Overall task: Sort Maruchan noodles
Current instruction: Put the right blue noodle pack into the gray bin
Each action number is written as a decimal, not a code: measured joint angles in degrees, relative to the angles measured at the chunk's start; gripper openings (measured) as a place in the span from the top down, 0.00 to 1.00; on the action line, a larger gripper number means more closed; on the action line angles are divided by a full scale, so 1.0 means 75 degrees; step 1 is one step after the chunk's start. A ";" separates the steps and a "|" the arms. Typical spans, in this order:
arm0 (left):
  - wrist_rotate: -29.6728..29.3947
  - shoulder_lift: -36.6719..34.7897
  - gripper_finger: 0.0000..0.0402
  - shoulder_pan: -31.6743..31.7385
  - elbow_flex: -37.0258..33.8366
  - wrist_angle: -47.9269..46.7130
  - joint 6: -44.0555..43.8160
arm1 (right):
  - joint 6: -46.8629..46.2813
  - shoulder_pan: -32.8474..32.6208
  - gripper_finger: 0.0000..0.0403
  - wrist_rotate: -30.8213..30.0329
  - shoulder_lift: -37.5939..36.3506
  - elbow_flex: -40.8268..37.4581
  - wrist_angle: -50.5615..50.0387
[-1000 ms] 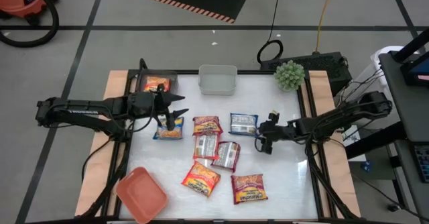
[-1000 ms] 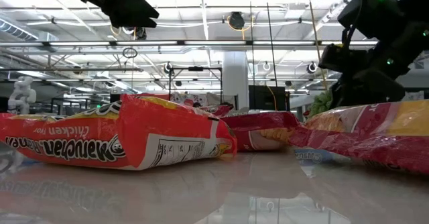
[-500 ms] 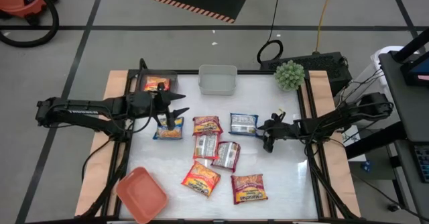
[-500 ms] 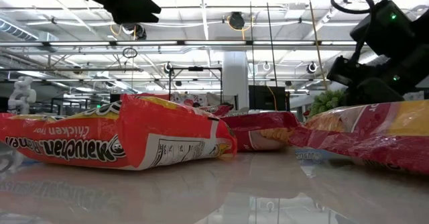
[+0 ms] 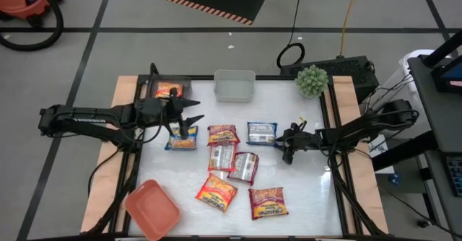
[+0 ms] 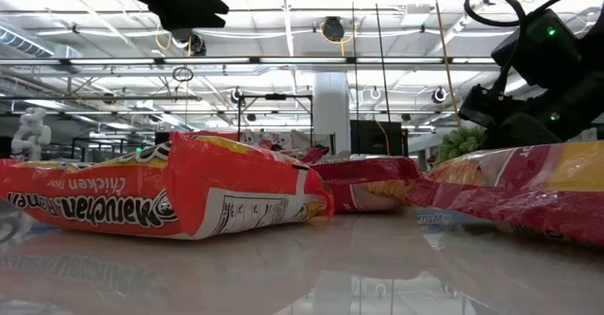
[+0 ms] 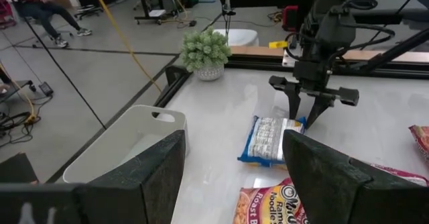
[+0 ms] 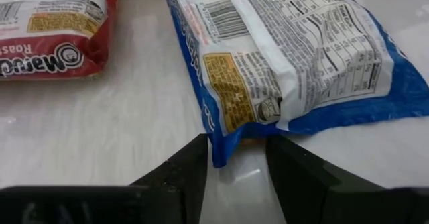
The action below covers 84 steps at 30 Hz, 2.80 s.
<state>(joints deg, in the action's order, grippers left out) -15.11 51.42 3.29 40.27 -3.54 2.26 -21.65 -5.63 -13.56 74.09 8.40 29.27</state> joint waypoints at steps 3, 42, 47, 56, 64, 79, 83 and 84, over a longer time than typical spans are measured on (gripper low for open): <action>0.0000 0.0000 0.36 0.0000 0.0000 -0.0001 0.0003 | -0.0011 0.0000 0.64 -0.0001 0.0421 0.0000 0.0446; 0.0000 0.1472 0.36 -0.0002 0.0000 0.0886 0.0111 | 0.1715 0.0597 1.00 -0.0214 -0.1156 -0.0006 0.2317; -0.0001 0.2051 0.36 -0.0125 0.0000 0.1603 0.0422 | 0.1932 0.0597 1.00 -0.0224 -0.1503 -0.0005 0.2364; -0.0065 0.3365 0.36 -0.0483 0.0000 0.3402 0.0928 | 0.1985 0.0597 1.00 -0.0227 -0.1676 0.0000 0.2584; 0.0073 0.4511 0.36 -0.0486 0.0100 0.4396 0.1270 | 0.1984 0.0597 1.00 -0.0237 -0.1676 0.0000 0.2580; 0.0866 0.6584 0.36 -0.0385 0.1389 0.4777 0.0859 | 0.1982 0.0597 1.00 -0.0224 -0.1676 0.0006 0.2586; 0.1017 0.7049 0.30 -0.0357 0.1651 0.4775 0.0828 | 0.1982 0.0597 1.00 -0.0187 -0.1676 0.0009 0.2586; 0.1014 0.7134 0.27 -0.0338 0.1691 0.4704 0.0828 | 0.1982 0.0597 1.00 -0.0176 -0.1676 0.0009 0.2586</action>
<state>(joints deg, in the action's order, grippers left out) -7.51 104.93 0.75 52.95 31.74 8.47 -6.79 -1.15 -14.88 61.52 8.47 48.66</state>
